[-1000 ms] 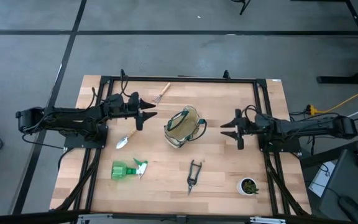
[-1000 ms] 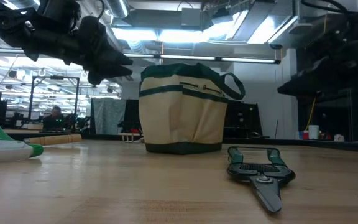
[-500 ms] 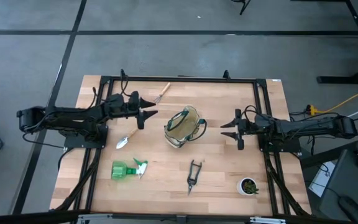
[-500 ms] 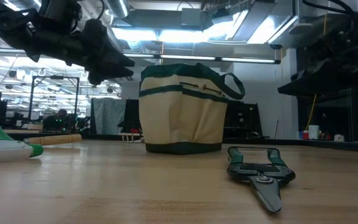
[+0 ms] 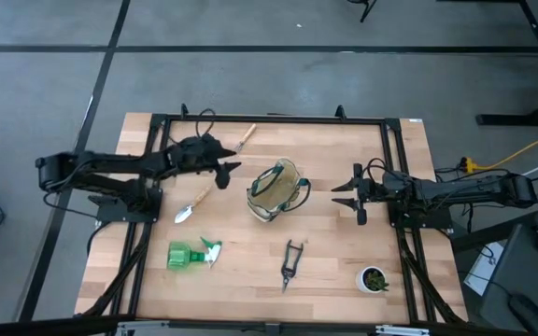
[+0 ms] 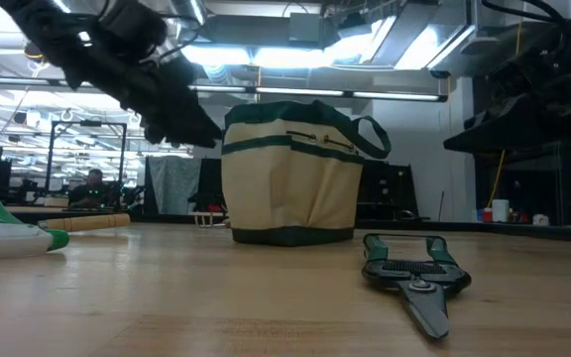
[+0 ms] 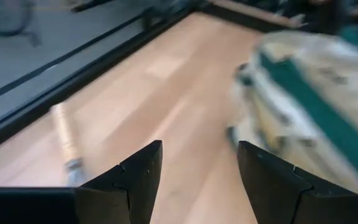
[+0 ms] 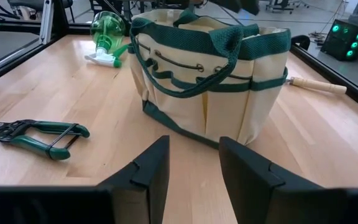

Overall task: Pick & Place Garden tools in Gardening bag
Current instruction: Put the hand rake into the gardening bag

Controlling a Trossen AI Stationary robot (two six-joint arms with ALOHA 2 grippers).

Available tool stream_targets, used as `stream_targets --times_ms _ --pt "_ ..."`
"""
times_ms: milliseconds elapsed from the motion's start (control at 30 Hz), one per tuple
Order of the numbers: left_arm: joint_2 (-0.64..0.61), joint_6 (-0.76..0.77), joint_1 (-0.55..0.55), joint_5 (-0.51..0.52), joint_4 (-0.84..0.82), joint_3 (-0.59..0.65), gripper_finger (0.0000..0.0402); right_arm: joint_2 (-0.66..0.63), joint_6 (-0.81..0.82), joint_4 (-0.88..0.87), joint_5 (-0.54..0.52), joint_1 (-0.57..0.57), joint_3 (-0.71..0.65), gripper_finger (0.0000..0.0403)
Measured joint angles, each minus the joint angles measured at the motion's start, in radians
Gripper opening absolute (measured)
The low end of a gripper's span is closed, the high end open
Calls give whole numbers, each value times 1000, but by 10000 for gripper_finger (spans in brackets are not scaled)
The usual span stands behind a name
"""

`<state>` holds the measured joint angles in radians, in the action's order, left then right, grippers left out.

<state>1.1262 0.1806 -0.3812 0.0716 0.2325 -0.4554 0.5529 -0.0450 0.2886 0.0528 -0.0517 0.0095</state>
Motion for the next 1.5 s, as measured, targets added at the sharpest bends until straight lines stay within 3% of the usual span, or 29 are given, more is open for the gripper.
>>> stream_targets --times_ms 300,567,867,1133,1500 --pt "73 78 -130 35 -106 -78 205 0 3 0 0 0 0 144" --pt "151 50 -233 -135 -102 -79 205 0 3 0 1 0 0 144" --pt "283 148 -252 -134 -89 -101 205 0 3 0 2 0 1 144" --pt "397 176 -250 -83 -224 -242 205 0 3 0 2 0 1 144" --pt "437 226 -243 -78 -326 -294 205 0 3 0 2 0 1 144"
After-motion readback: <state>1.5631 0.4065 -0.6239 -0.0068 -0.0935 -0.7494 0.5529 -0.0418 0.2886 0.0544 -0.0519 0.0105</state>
